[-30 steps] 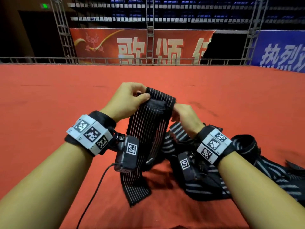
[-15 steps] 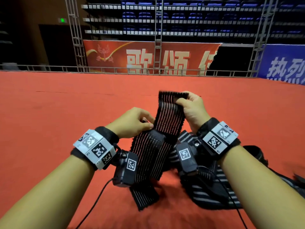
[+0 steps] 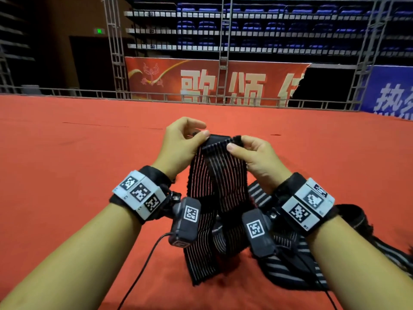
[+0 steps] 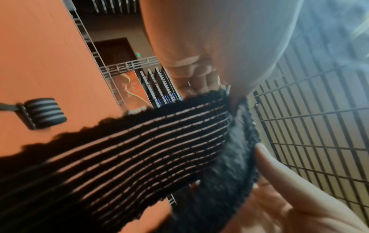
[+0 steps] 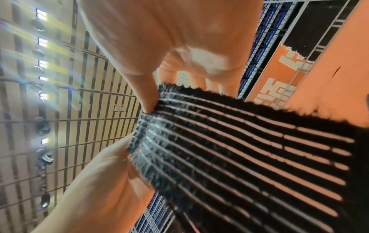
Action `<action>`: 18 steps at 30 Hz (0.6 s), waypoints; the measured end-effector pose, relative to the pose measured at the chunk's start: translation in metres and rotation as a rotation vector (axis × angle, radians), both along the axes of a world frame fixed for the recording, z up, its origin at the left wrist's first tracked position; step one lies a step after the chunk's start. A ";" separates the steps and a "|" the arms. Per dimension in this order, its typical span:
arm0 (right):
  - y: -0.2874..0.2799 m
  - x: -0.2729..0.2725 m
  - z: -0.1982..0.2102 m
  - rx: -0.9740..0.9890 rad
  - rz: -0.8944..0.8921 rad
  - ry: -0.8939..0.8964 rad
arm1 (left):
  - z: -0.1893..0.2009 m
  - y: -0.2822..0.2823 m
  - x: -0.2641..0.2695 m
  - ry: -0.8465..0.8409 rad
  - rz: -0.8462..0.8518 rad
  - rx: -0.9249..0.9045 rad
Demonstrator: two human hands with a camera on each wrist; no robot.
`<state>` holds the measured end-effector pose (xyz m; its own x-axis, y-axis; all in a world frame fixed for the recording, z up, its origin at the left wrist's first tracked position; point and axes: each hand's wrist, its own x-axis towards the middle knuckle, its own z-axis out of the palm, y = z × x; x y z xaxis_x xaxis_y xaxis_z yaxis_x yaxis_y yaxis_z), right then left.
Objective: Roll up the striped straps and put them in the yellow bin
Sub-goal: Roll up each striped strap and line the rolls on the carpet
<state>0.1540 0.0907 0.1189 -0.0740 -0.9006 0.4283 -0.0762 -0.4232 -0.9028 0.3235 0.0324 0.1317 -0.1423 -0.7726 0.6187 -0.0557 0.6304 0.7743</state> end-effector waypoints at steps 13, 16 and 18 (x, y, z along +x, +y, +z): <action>0.012 0.003 0.024 -0.192 -0.116 0.108 | 0.022 0.018 0.008 -0.029 -0.248 0.531; 0.016 0.001 0.022 -0.206 -0.120 0.163 | 0.025 0.021 0.012 -0.107 -0.306 0.554; 0.021 0.000 0.023 -0.194 -0.136 0.153 | 0.024 0.022 0.011 -0.075 -0.266 0.464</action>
<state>0.1542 0.1114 0.1421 -0.1093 -0.7872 0.6069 -0.2734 -0.5633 -0.7797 0.3348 0.0544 0.1558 -0.4013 -0.8934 0.2019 -0.0061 0.2230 0.9748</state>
